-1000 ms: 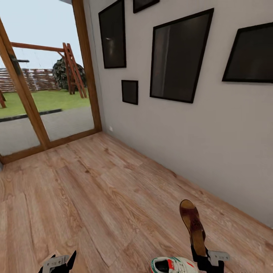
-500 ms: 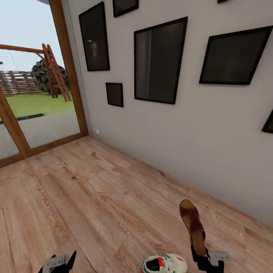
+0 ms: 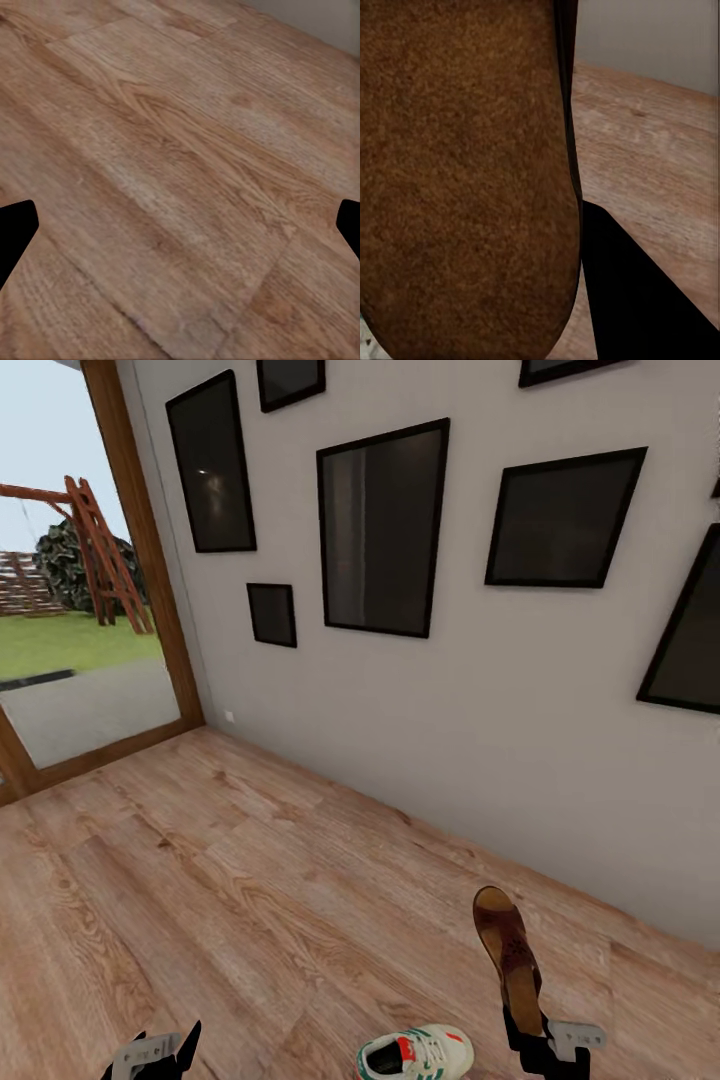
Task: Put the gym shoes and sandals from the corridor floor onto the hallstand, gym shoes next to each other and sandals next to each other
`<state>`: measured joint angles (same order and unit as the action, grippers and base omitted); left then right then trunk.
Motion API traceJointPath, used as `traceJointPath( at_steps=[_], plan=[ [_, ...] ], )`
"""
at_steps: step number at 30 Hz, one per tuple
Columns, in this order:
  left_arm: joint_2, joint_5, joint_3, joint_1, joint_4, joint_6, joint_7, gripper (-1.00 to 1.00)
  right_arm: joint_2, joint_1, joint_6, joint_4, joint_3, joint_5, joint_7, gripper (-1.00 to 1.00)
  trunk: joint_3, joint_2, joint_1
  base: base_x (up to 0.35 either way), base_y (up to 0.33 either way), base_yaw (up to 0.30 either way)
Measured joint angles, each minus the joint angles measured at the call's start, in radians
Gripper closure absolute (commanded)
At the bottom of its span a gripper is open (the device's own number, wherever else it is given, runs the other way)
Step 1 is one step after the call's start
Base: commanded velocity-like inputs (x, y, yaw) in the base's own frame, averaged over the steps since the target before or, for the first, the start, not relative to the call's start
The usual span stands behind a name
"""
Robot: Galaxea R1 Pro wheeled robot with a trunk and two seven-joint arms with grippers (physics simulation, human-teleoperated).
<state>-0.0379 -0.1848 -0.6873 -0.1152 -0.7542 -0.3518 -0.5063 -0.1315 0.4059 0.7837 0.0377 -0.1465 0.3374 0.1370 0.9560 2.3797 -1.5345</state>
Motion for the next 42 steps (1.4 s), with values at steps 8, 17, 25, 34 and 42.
traceJointPath(
  at_steps=[8, 17, 25, 34, 42],
  plan=[
    [0.000, 0.000, 0.000, 0.000, -0.001, 0.000, 0.000, -1.00, 0.001, 0.000, 0.000, 0.000, 0.001, 0.000, 0.000, 1.00, 0.000, 0.000, 0.000, 0.000, 0.091, -0.008],
    [0.000, 0.000, 0.000, 0.000, 0.000, 0.000, 0.000, -1.00, 0.001, 0.000, 0.000, 0.000, -0.001, 0.000, -0.002, 1.00, 0.000, 0.000, 0.000, 0.000, 0.163, 0.000],
    [0.000, 0.000, 0.000, 0.000, -0.001, 0.000, 0.001, -1.00, 0.001, 0.000, 0.000, 0.001, 0.000, 0.000, -0.001, 1.00, 0.000, 0.000, 0.000, 0.043, 0.120, 0.000],
    [0.000, 0.000, -0.001, 0.000, 0.000, 0.000, 0.001, -1.00, 0.001, 0.000, 0.000, 0.001, 0.000, 0.000, -0.002, 1.00, 0.000, 0.000, 0.000, 0.090, 0.109, 0.000],
    [0.000, 0.000, -0.001, 0.000, 0.000, 0.000, 0.002, -1.00, 0.001, 0.000, 0.000, 0.001, 0.000, 0.000, -0.002, 1.00, 0.000, 0.000, 0.000, 0.006, 0.007, -0.001]
  ],
)
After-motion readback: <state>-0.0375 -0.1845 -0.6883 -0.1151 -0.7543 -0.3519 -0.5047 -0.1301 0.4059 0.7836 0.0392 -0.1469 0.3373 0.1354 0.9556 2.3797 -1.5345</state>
